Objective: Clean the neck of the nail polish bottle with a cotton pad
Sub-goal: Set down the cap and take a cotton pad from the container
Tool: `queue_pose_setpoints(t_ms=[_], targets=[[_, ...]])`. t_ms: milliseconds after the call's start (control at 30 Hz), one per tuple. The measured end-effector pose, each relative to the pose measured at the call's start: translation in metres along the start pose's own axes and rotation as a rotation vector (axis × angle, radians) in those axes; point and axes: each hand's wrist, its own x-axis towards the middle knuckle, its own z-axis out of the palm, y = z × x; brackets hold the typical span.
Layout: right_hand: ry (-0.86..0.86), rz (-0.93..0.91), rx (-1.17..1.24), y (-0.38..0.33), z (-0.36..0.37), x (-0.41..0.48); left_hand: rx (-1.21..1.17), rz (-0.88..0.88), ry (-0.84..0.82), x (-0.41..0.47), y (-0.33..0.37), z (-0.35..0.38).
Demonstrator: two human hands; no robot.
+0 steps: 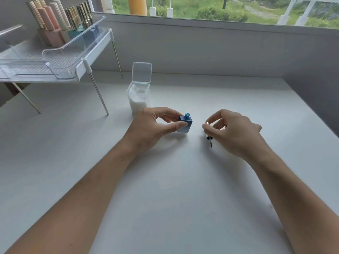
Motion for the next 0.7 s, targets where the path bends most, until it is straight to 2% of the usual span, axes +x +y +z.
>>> queue_pose_setpoints(t_ms=[367, 700], targets=[[-0.003, -0.034, -0.048, -0.003, -0.005, 0.003, -0.013, 0.016, -0.002, 0.002, -0.002, 0.001], [-0.061, -0.38, -0.142, 0.007, -0.018, 0.01, -0.034, 0.013, 0.009, 0.003, -0.004, -0.001]])
